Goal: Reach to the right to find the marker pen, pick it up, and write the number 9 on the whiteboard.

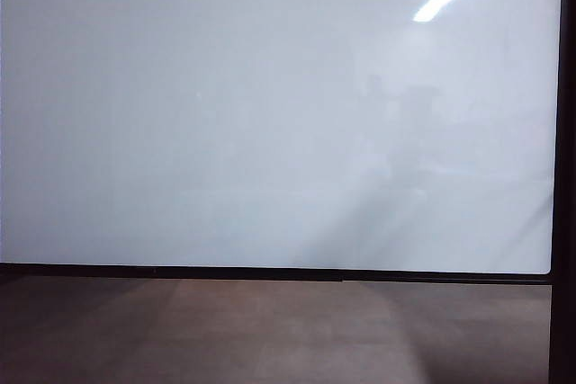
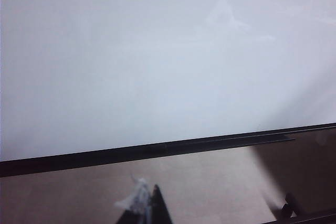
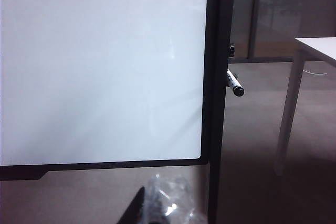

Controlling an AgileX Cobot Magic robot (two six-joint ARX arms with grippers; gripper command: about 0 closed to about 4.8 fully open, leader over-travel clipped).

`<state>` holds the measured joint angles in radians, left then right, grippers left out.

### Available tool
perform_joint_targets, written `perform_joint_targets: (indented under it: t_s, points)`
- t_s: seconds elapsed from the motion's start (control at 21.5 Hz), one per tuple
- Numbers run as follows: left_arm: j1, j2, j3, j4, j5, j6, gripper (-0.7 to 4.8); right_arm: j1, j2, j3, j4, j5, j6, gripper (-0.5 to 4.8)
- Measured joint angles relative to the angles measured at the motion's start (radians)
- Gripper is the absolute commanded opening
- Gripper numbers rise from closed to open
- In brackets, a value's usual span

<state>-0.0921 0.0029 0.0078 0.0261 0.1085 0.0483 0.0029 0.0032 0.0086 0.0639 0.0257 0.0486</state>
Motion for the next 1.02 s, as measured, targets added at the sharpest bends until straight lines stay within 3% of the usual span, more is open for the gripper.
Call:
perform_joint_targets:
  t_s: [0.37, 0.51, 0.65, 0.74, 1.02]
  points:
    - [-0.014, 0.000, 0.000, 0.000, -0.003, 0.000, -0.05, 0.000, 0.000, 0.000, 0.000, 0.000, 0.000, -0.06]
    - [-0.153, 0.000, 0.000, 0.000, -0.045, 0.000, -0.05, 0.000, 0.000, 0.000, 0.000, 0.000, 0.000, -0.06]
    - [-0.423, 0.000, 0.000, 0.000, -0.067, 0.000, -0.05, 0.000, 0.000, 0.000, 0.000, 0.000, 0.000, -0.05]
    - [-0.529, 0.000, 0.000, 0.000, -0.032, 0.000, -0.05, 0.001, 0.000, 0.000, 0.000, 0.000, 0.023, -0.06]
    - [-0.545, 0.000, 0.000, 0.000, 0.064, 0.000, -0.05, 0.002, 0.000, 0.000, 0.000, 0.000, 0.162, -0.06]
